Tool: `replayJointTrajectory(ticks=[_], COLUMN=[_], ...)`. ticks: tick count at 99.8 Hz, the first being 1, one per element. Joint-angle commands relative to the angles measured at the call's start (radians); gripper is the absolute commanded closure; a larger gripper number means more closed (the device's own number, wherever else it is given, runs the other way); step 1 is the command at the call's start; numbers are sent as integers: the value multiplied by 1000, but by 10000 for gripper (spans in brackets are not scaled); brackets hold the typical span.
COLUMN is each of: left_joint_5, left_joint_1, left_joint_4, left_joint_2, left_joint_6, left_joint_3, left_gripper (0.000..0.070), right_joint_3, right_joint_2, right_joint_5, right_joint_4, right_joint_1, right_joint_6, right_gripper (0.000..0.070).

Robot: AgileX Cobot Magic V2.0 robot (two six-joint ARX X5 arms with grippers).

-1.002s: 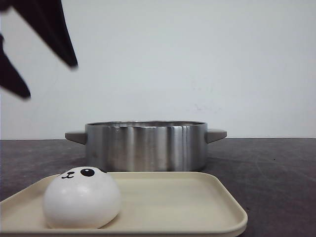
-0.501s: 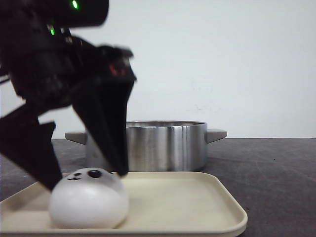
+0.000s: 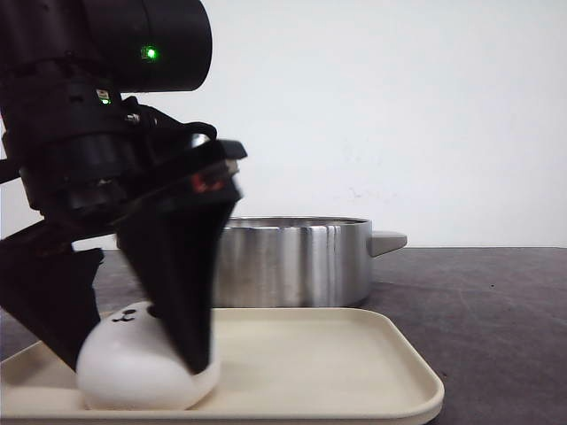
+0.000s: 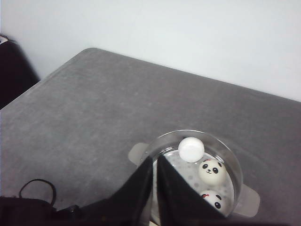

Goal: Steam buns
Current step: 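Lower the left gripper onto the last panda bun on the tray and grasp, then lift the bun with the left gripper and lower it into the pot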

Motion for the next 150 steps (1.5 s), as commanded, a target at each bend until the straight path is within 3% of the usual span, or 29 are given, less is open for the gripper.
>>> replayJointTrajectory(ticks=[1, 8, 45, 62, 77, 113, 150], left_joint_5=[-25, -34, -73, -153, -171, -168, -168], left_joint_1=[-14, -14, -14, 3, 49, 203, 264], left_joint_4=[-1, -1, 11, 47, 52, 54, 85], left_joint_2=[21, 22, -94, -209, -215, -34, 256], left_joint_6=[29, 45, 62, 51, 81, 143, 156], left_joint_3=[11, 11, 44, 159, 301, 541, 569], left_gripper=[590, 700, 700, 700, 700, 700, 700], right_joint_3=[21, 21, 21, 21, 21, 21, 21], right_joint_2=[10, 10, 10, 10, 10, 10, 10], right_joint_5=[4, 5, 5, 5, 4, 5, 5], right_joint_4=[6, 4, -9, -3, 12, 18, 18], right_joint_1=[13, 19, 45, 55, 59, 60, 60], right_joint_6=[11, 11, 10, 10, 5, -13, -8], right_gripper=[694, 694, 694, 694, 694, 694, 694])
